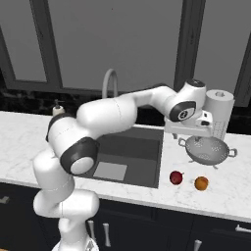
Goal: Put the colander in the sink, put the peach, pear in the colander, and turn on the sink faucet and pour water over the colander.
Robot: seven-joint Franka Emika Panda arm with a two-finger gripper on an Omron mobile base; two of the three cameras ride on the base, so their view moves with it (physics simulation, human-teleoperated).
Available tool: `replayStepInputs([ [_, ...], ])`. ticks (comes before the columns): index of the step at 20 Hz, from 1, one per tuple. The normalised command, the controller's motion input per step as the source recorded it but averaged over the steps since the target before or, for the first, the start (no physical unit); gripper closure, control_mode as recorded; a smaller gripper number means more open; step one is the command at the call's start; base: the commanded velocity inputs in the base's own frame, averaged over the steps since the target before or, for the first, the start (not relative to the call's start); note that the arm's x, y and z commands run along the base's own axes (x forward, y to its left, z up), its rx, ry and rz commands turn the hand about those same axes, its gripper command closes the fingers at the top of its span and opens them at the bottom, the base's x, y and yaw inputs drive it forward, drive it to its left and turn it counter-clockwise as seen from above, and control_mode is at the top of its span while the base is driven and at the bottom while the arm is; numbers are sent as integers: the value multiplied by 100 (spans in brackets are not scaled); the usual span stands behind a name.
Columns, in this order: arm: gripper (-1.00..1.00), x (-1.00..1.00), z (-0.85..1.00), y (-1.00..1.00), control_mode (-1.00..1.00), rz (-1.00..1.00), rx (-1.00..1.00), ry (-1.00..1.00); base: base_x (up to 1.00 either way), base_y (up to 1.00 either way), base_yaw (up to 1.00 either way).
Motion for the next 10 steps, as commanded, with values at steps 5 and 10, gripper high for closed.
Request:
replayStepInputs([
  [5,-100,18,-38,0,-100,0,-4,0,0,0,0],
  [10,-100,11,-37,3,-100,0,-4,0,0,0,0],
])
